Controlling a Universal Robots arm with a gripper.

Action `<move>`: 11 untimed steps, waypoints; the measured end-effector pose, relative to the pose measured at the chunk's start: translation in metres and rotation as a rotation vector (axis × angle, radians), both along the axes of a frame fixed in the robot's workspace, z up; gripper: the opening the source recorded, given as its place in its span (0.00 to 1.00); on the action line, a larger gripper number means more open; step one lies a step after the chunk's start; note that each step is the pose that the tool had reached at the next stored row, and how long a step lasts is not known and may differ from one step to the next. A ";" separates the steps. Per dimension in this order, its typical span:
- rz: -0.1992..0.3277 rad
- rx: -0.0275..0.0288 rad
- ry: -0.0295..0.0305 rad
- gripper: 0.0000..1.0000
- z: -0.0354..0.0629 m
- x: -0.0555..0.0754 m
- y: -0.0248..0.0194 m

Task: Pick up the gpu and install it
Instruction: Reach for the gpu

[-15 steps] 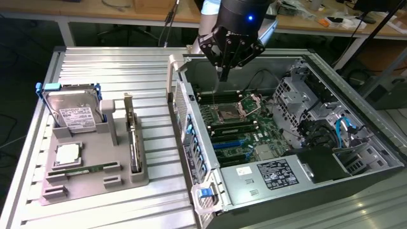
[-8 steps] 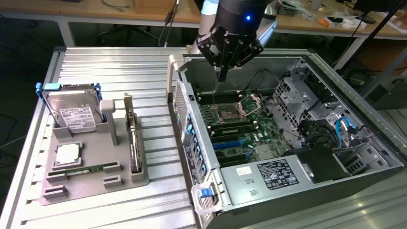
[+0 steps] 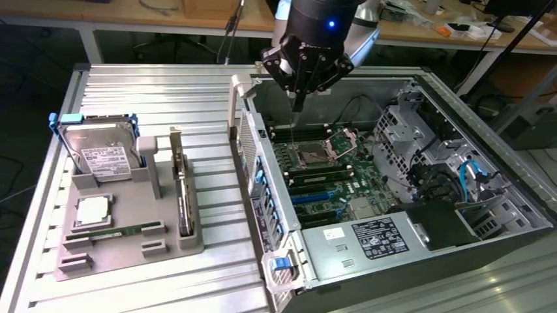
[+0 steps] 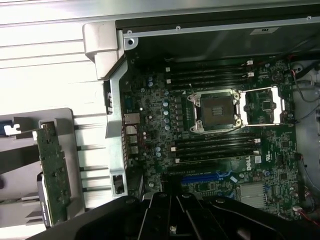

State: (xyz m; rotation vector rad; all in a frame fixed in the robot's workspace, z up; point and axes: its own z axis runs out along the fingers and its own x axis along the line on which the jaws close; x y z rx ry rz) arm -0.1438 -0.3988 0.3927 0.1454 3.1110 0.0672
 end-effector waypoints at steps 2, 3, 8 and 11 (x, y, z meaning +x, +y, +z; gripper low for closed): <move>0.000 0.0000 0.0000 0.11 -0.0001 -0.002 0.0000; 0.000 0.0000 0.0000 0.11 -0.0001 -0.003 0.0000; 0.000 0.0001 -0.0001 0.11 -0.0002 -0.009 0.0001; 0.000 0.0001 -0.0001 0.11 -0.0002 -0.012 0.0002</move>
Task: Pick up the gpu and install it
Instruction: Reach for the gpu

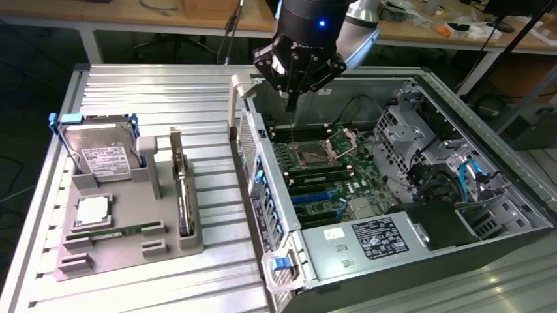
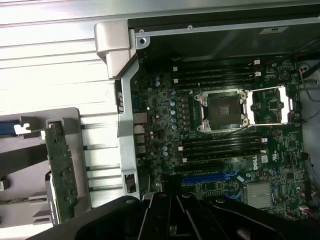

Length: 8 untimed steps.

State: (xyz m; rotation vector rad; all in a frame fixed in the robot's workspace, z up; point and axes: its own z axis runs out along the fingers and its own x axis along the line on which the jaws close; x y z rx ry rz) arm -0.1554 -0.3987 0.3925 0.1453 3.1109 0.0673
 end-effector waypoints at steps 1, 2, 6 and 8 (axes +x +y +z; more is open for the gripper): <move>0.000 -0.0001 0.0001 0.11 0.0000 -0.001 0.0000; 0.000 0.0000 0.0000 0.11 0.0000 -0.002 0.0000; 0.000 0.0000 0.0000 0.11 -0.0001 -0.005 0.0001; 0.000 0.0000 0.0001 0.11 -0.0001 -0.007 0.0002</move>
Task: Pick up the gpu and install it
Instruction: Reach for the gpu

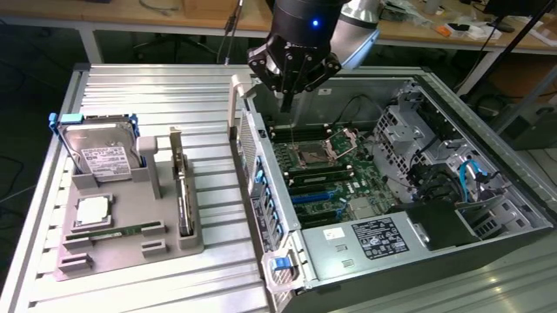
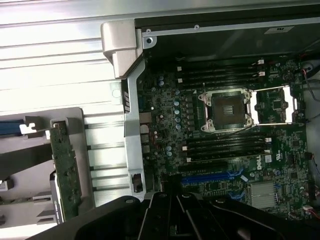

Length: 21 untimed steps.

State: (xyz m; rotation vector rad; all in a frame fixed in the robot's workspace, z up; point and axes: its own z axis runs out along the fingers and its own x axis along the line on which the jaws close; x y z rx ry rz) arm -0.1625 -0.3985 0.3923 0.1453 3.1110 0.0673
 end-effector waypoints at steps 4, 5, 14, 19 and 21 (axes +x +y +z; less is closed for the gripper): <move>0.000 0.0000 0.0000 0.11 -0.0001 -0.006 0.0002; 0.000 0.0000 0.0000 0.11 -0.0001 -0.007 0.0002; 0.000 0.0000 0.0000 0.11 -0.0003 -0.022 0.0004; 0.000 0.0001 -0.0001 0.11 -0.0004 -0.034 0.0005; 0.000 0.0000 0.0000 0.11 -0.0004 -0.038 0.0005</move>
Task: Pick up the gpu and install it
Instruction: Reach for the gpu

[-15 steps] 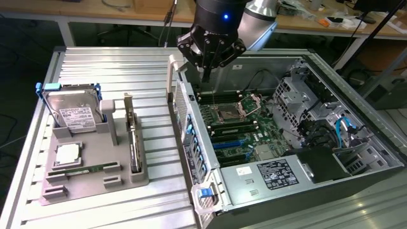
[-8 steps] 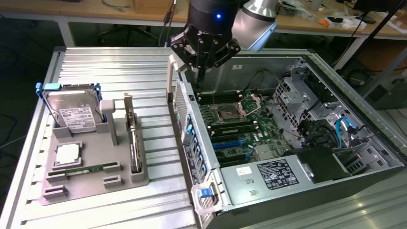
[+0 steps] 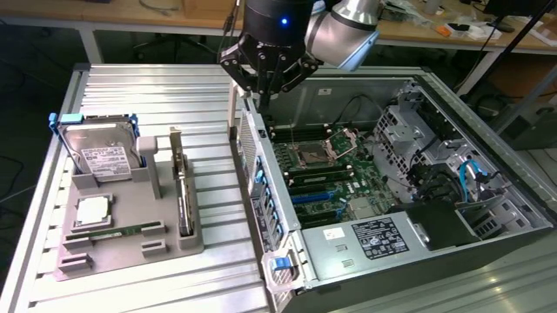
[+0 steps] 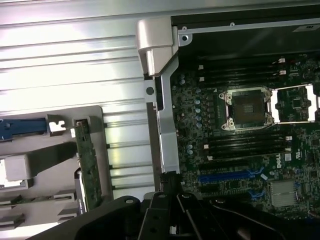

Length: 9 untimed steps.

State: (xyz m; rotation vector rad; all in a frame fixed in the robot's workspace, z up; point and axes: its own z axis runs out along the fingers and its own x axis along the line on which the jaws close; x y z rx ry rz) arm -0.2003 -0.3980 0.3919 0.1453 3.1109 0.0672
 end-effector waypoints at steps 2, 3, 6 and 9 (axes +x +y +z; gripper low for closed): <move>0.000 0.0000 0.0001 0.11 0.0000 -0.004 0.0001; 0.000 0.0000 0.0001 0.11 0.0000 -0.006 0.0001; 0.000 0.0000 0.0000 0.11 -0.0001 -0.012 0.0002; 0.000 0.0000 0.0000 0.11 -0.0002 -0.018 0.0003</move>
